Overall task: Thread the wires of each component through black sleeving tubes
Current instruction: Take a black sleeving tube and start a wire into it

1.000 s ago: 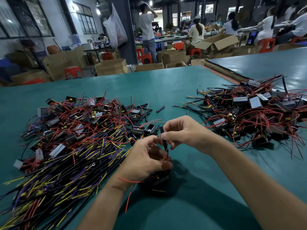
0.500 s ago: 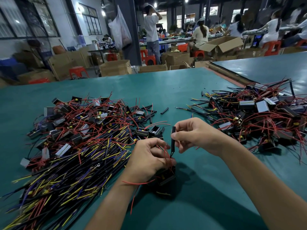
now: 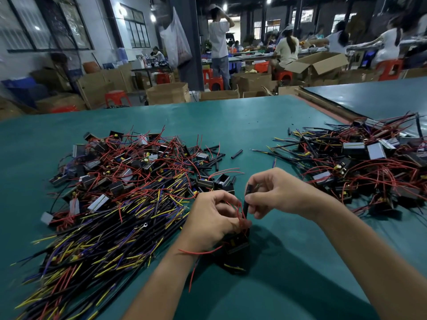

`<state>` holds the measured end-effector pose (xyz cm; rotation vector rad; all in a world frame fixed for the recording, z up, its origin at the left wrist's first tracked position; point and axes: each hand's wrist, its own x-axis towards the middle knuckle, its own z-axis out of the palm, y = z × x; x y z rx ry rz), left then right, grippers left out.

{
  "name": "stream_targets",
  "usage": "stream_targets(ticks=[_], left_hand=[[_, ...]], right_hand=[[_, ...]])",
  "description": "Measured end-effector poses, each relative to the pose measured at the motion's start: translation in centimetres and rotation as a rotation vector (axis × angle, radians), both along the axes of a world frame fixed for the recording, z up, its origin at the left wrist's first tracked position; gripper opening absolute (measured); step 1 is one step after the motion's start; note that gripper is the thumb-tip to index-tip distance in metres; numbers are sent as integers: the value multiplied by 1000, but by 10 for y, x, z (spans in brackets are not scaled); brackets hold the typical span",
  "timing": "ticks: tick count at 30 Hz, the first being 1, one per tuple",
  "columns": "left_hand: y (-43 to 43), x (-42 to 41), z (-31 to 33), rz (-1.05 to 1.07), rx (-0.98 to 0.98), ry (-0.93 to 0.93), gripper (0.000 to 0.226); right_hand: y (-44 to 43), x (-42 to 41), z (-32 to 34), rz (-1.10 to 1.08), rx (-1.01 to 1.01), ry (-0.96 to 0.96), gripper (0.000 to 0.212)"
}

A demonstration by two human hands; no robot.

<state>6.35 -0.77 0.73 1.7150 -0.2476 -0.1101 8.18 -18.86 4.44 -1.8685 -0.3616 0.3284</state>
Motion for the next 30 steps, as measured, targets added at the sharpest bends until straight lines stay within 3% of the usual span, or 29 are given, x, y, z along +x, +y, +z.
stream_targets(ticks=[6, 12, 17, 22, 26, 30], left_hand=[[2, 4, -2, -54, 14, -26, 22], [1, 4, -3, -129, 46, -43, 20], [0, 2, -5, -112, 71, -50, 17], [-1, 0, -6, -119, 96, -48, 23], [-2, 0, -3, -153, 59, -49, 9], [-1, 0, -3, -172, 20, -19, 20]], right_hand=[[6, 4, -5, -83, 13, -144, 11], [5, -1, -5, 99, -132, -111, 18], [3, 4, -3, -56, 40, -220, 11], [4, 4, -7, -33, -3, -270, 17], [4, 5, -5, -50, 24, -250, 23], [3, 6, -6, -31, 45, -238, 21]])
